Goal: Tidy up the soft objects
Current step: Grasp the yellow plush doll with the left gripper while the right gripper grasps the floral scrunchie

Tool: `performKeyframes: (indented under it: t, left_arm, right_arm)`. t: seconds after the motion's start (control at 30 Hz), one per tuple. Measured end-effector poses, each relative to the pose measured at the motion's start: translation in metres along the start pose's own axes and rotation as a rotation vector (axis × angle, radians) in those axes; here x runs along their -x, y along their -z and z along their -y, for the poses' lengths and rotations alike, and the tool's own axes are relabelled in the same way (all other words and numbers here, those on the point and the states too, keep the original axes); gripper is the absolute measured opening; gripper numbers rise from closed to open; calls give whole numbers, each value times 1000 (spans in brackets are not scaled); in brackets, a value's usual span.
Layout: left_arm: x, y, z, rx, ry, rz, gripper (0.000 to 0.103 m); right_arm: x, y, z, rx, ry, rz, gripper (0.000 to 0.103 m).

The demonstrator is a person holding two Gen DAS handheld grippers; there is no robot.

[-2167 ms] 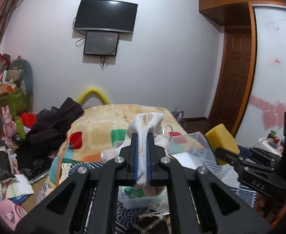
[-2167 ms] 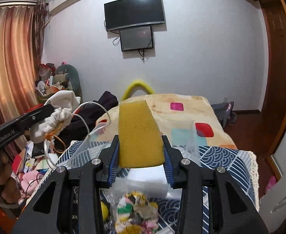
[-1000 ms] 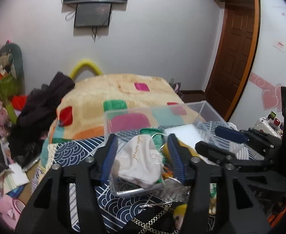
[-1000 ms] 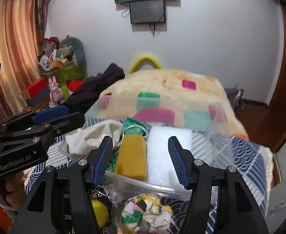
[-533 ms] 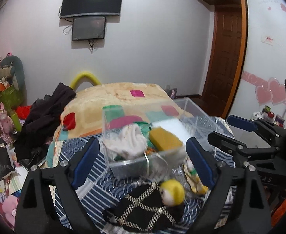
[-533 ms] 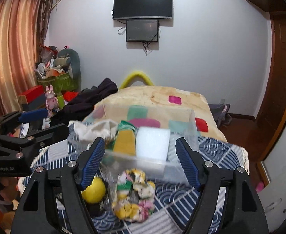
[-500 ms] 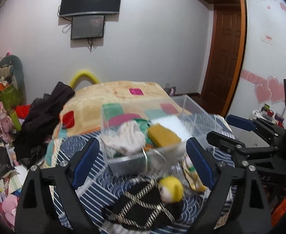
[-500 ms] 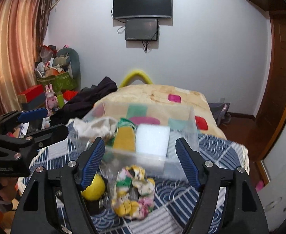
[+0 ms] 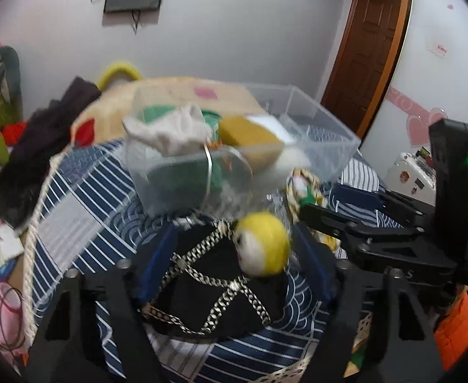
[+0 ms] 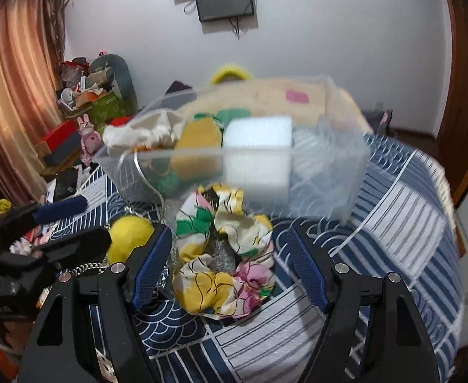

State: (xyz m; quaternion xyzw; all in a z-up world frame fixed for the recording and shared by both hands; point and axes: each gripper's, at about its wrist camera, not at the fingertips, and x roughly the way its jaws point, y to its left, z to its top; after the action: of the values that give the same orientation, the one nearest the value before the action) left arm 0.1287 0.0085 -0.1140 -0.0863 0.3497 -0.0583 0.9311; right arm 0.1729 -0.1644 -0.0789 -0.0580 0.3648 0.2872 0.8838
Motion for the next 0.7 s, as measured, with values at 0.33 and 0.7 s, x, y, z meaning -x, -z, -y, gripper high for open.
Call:
performKeyframes:
  t: [0.33,0.7]
  left_arm:
    - [-12,10,18,-27,49,-41,53]
    - [-8,12,21,-38,52,-30,38]
  right_arm:
    - [-16,14,5,-45,-65,-80,46]
    - [7,20,7,-20,-27,-30,18]
